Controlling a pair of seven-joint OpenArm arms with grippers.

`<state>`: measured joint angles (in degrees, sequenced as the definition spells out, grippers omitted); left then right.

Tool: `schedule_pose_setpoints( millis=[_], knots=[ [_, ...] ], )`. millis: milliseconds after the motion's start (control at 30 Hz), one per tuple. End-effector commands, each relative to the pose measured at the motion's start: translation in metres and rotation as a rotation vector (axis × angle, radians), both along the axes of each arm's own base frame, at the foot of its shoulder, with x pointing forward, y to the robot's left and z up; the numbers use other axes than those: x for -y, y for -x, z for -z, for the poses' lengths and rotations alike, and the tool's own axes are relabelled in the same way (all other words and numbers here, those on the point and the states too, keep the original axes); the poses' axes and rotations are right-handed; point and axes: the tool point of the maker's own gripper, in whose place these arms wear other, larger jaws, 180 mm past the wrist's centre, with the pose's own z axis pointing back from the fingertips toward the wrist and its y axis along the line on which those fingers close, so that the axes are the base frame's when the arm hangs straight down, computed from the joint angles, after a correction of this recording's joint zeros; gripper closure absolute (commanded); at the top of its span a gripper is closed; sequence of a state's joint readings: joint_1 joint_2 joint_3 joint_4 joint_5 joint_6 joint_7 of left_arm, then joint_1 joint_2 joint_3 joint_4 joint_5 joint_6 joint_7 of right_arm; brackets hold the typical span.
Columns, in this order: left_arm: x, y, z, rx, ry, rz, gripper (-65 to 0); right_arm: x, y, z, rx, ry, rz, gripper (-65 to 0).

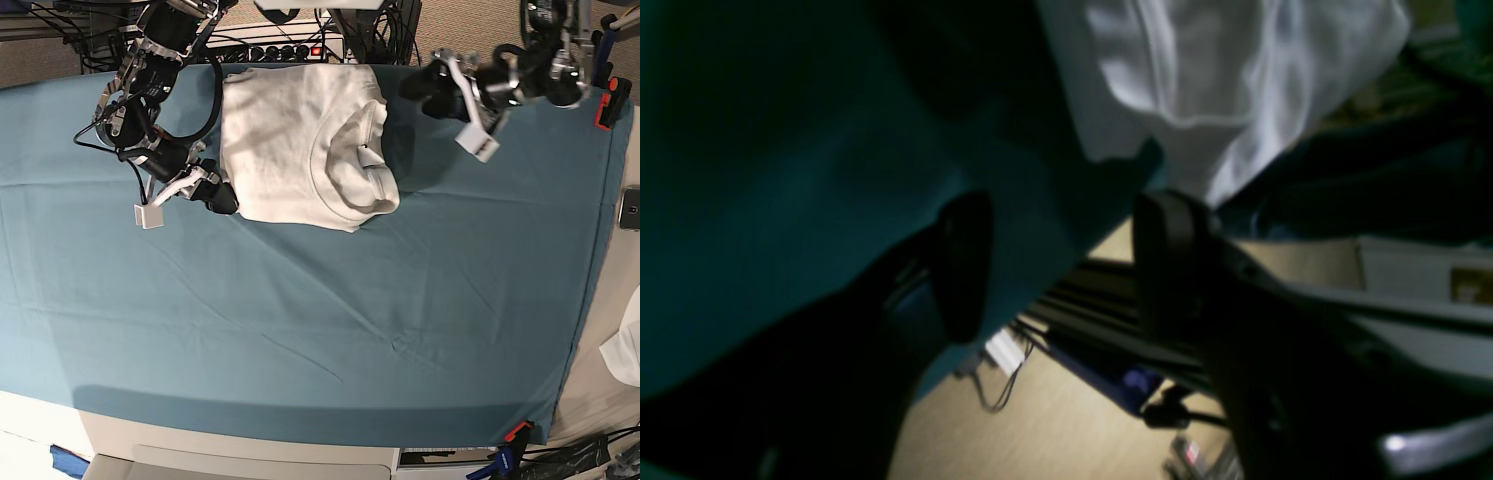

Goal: Fold the T-shirt properly
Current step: 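Move the left gripper to the bunched shirt edge beside the stack, then grasp the bunched edge with the left gripper and drag it outward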

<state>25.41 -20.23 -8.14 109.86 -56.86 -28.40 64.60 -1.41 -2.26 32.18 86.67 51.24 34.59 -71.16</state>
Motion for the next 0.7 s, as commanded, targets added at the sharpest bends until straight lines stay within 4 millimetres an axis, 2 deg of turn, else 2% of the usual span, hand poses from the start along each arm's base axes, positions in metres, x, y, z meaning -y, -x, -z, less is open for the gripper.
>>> schedule_pose_setpoints(
  millis=[0, 133, 200, 367, 533, 600, 667],
  knots=[
    [0.010, -0.001, -0.006, 0.020, 0.031, 0.003, -34.8, 0.004, -0.010, -0.012, 0.053, 0.007, 0.012, 0.0],
    [0.038, 0.008, -0.003, 0.015, 0.045, 0.066, -34.8, 0.004, -0.010, -0.013, 0.053, 0.007, 0.012, 0.0],
    [0.046, 0.006, -0.003, 0.025, 0.049, 0.074, -34.8, 0.004, -0.010, -0.012, 0.053, 0.007, 0.012, 0.0],
    [0.053, -0.006, 0.001, 0.056, 0.004, 0.057, -34.8, 0.004, -0.010, -0.013, 0.054, 0.008, 0.012, 0.0],
    [0.055, -0.007, 0.000, 0.060, 0.012, 0.052, -34.2, 0.004, -0.010, -0.013, 0.054, 0.008, 0.012, 0.0],
    [0.055, -0.008, 0.000, 0.060, 0.012, 0.052, -29.7, 0.004, -0.010, -0.013, 0.054, 0.008, 0.012, 0.0],
    [0.055, -0.007, 0.000, 0.060, 0.012, 0.052, -21.4, 0.004, -0.010, -0.013, 0.054, 0.008, 0.012, 0.0]
  ],
)
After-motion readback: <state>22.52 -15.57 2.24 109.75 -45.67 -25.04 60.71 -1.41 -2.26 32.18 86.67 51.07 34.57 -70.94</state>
